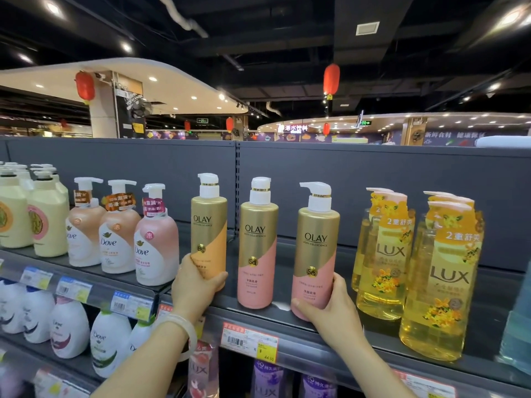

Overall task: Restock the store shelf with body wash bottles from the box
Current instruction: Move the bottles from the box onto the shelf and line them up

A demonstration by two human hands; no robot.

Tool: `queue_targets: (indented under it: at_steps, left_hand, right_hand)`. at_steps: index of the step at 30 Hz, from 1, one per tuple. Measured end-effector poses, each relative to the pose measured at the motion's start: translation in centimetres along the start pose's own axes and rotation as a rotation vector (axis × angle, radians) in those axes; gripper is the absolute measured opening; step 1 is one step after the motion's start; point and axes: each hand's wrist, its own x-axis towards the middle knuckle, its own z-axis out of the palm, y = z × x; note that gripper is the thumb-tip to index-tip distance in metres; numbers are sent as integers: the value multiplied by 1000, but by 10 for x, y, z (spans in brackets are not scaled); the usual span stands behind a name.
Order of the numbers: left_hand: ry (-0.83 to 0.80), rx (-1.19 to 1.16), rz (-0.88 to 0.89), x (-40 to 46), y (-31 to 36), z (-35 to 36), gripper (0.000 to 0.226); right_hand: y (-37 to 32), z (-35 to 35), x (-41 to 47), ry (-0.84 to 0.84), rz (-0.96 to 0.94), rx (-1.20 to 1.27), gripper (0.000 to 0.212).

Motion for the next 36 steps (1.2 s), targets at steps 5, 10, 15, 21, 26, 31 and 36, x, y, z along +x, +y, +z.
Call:
queue_targets:
  at_steps: [5,10,15,21,26,31,36]
  left_hand:
    - [10,-8,14,-4,-2,-1,65]
    - [18,-26,24,-7,-1,-3,61]
    - [23,-16,14,-9,-2,-2,62]
    - [22,-47,63,-13,-9,0,82]
    - [221,-175,77,-43,-13,2,84]
    - [100,-57,150,-56,-27,-6,60]
    - [119,-58,78,-59,-39,-20,64]
  right_hand:
    - [3,1,1,4,-2,-14,77]
    - [3,4,3,14,10,-29,74]
    - [5,5,4,29,12,-27,73]
    - [5,5,3,28,5,-23,80]
    - [8,-1,-1,79,-32,18,99]
    - [8,3,-5,202,-82,62,84]
    - [-1,7,-6,262,-96,114,78]
